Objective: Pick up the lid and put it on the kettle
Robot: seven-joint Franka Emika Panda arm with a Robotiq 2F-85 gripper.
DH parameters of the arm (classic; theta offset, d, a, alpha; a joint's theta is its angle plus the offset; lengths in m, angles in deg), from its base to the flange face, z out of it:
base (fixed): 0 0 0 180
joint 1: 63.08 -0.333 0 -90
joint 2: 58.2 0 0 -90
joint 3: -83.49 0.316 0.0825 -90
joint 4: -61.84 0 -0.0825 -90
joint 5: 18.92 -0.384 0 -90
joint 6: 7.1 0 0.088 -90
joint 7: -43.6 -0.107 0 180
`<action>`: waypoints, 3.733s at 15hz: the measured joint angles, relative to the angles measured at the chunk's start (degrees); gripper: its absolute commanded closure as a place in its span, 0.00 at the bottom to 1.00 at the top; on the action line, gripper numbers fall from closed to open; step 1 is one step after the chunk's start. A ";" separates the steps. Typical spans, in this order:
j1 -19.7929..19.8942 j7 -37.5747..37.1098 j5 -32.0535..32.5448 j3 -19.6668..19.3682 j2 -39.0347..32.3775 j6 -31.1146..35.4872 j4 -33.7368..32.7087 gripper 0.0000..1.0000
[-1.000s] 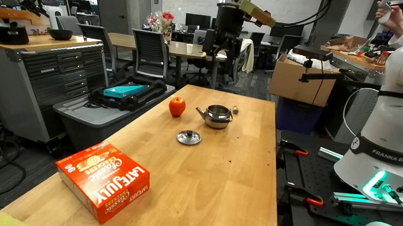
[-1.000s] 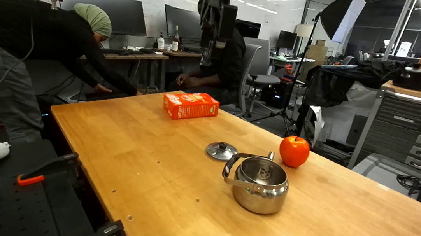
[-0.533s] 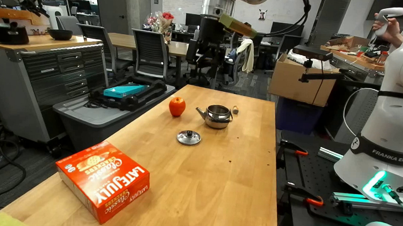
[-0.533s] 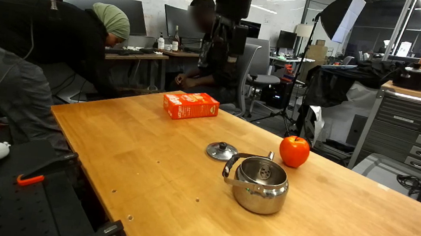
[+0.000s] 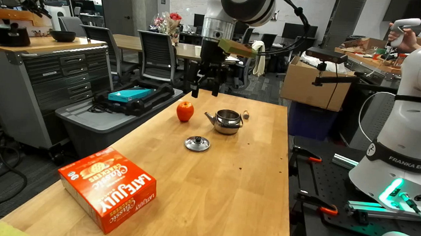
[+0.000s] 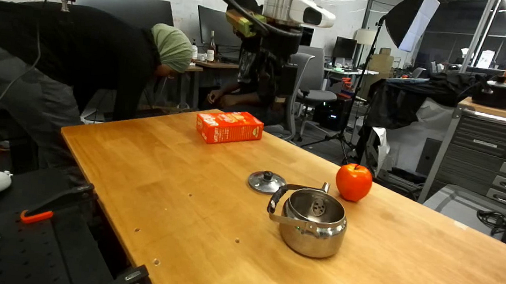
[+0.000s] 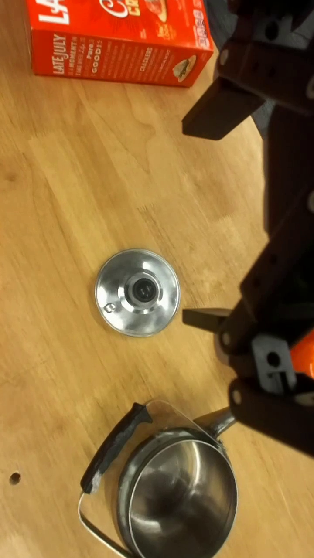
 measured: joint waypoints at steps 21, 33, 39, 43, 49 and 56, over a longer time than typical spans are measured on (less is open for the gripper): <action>-1.60 -5.03 0.53 -1.81 -15.21 7.74 -4.71 0.00; -2.40 -7.04 0.53 -2.62 -20.81 8.50 -7.92 0.00; -2.86 -7.45 0.53 -3.19 -24.62 8.48 -10.50 0.00; -3.36 -7.63 0.53 -3.60 -26.20 8.45 -11.57 0.26; -3.58 -7.72 0.53 -3.95 -26.96 8.35 -12.14 0.74; -3.68 -7.72 0.53 -4.07 -26.96 8.12 -12.64 0.93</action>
